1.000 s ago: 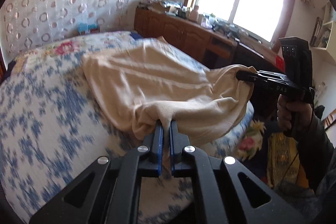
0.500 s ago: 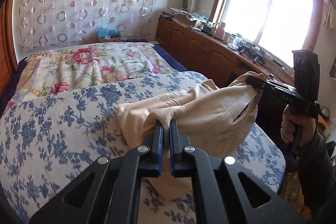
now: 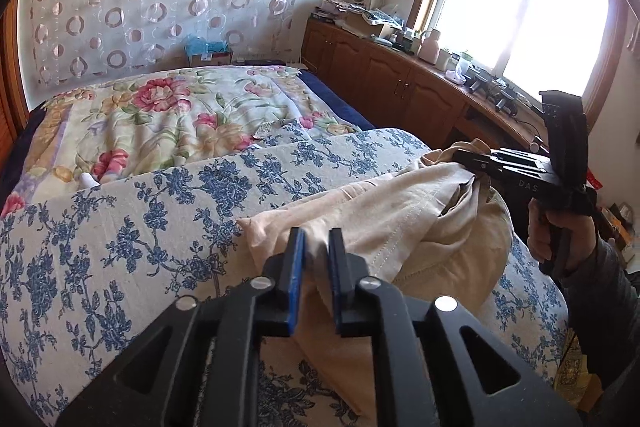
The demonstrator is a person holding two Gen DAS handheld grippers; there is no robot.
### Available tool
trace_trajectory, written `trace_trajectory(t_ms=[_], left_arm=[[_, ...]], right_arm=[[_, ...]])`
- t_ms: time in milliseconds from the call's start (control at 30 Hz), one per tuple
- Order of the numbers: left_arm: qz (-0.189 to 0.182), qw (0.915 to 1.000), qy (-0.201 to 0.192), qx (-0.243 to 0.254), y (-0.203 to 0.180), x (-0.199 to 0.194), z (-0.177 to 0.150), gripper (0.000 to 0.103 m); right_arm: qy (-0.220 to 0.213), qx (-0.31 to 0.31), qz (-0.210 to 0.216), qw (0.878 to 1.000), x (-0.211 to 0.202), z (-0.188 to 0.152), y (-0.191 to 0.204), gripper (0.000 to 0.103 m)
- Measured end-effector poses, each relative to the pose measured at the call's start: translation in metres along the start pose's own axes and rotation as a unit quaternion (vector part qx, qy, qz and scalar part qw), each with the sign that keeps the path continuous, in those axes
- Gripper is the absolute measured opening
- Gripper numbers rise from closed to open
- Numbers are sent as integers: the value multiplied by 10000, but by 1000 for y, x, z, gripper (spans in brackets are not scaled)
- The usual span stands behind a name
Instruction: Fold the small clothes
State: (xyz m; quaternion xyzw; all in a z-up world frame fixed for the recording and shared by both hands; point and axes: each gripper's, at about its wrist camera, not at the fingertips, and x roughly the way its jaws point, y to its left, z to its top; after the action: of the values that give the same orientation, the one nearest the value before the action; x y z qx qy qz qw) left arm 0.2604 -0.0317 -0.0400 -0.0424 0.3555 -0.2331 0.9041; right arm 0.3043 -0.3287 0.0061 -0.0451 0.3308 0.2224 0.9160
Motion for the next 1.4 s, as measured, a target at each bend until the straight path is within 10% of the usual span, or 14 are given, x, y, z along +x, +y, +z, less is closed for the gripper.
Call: trace_trajectory(t_ms=[167, 600, 933, 1167, 1400], left_arm=[[-25, 10000, 85, -34, 7, -11, -11, 46], [-119, 9974, 701, 152, -1, 16, -34, 49], [-28, 9964, 842, 110, 6, 45, -14, 49], [238, 9987, 440, 39, 16, 41, 5, 49], [945, 9950, 144, -273, 45, 30, 8, 49]], right_arm=[[57, -165, -338, 9993, -7, 3, -3, 42], [209, -502, -503, 9973, -43, -18, -12, 50], [721, -670, 208, 9949, 8, -20, -1, 50], [363, -434, 744, 9956, 24, 7, -15, 6], [498, -126, 10, 9987, 39, 17, -24, 4]])
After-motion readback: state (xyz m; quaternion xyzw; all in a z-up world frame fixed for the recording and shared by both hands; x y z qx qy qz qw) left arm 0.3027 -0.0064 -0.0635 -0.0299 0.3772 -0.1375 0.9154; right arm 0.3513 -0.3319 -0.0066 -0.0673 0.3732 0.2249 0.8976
